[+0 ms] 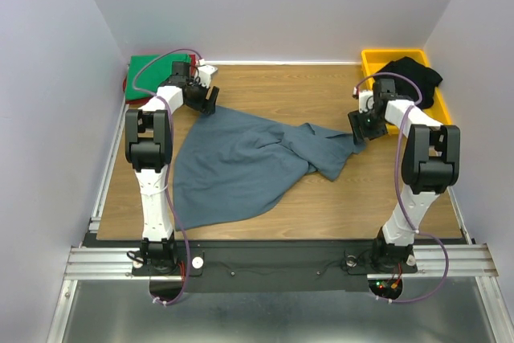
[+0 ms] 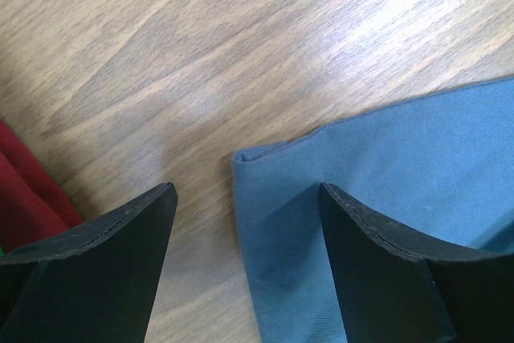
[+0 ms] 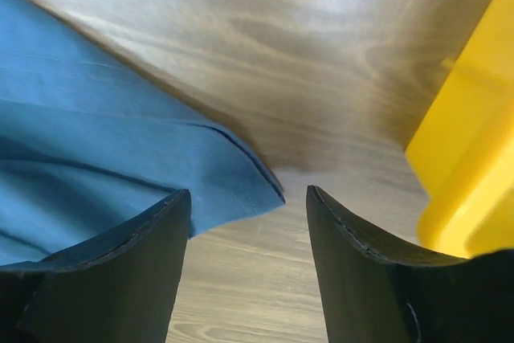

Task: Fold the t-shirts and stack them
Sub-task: Flatten the tshirt out

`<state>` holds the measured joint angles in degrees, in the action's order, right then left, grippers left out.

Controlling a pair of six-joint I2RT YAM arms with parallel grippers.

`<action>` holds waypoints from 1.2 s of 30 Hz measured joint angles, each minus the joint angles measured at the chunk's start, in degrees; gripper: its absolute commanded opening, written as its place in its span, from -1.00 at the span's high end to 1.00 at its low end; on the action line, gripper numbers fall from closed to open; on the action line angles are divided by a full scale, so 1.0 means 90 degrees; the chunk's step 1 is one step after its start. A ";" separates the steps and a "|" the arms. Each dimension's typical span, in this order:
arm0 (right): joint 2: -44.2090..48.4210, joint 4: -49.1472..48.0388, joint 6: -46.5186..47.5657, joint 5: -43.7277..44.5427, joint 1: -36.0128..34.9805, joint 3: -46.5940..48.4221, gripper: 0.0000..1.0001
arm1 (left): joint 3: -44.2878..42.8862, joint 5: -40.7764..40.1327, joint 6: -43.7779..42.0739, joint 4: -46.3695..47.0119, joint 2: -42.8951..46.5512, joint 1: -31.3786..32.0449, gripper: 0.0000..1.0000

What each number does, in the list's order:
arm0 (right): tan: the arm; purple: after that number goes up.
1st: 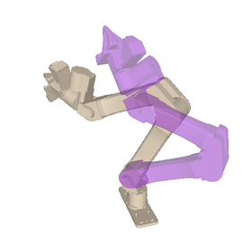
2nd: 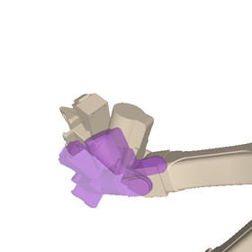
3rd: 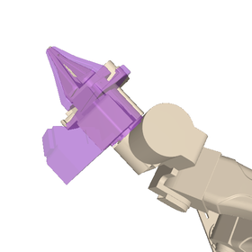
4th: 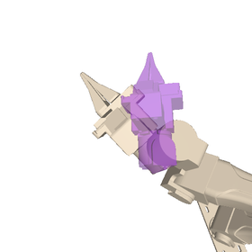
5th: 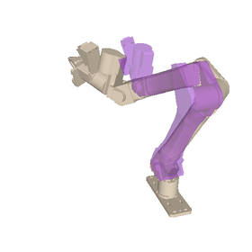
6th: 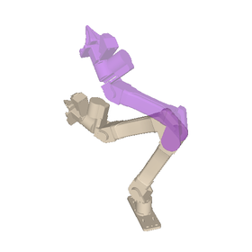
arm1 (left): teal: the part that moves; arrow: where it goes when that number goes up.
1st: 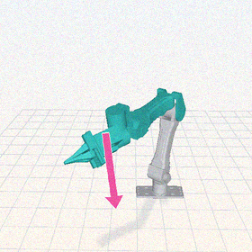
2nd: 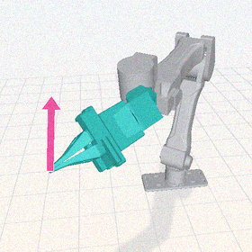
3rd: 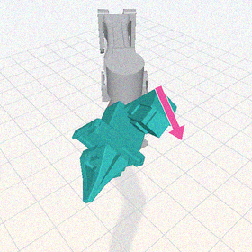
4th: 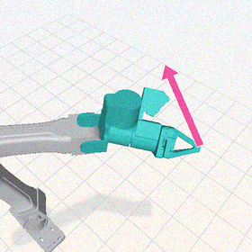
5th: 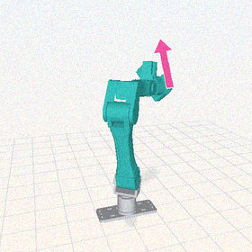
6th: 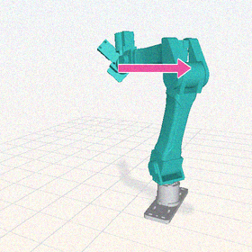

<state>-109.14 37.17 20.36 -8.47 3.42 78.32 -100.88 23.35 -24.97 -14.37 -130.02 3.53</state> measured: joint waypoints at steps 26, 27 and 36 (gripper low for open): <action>-0.0435 0.0216 -0.0119 -0.0107 0.0012 0.1270 0.99 | -0.0095 0.0102 -0.0041 -0.0100 -0.0005 0.0189 1.00; -0.0427 0.0209 -0.0124 -0.0104 0.0012 0.1469 0.99 | -0.0097 0.0117 -0.0024 -0.0097 0.0000 0.0185 1.00; 0.0000 0.0187 -0.0114 0.0109 0.0012 0.3130 0.99 | -0.0097 0.0396 0.0199 -0.0041 0.0843 -0.0049 1.00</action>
<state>-109.14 38.85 19.33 -7.49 3.53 106.50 -101.75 26.92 -23.18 -14.74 -122.43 3.09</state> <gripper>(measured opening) 0.030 0.037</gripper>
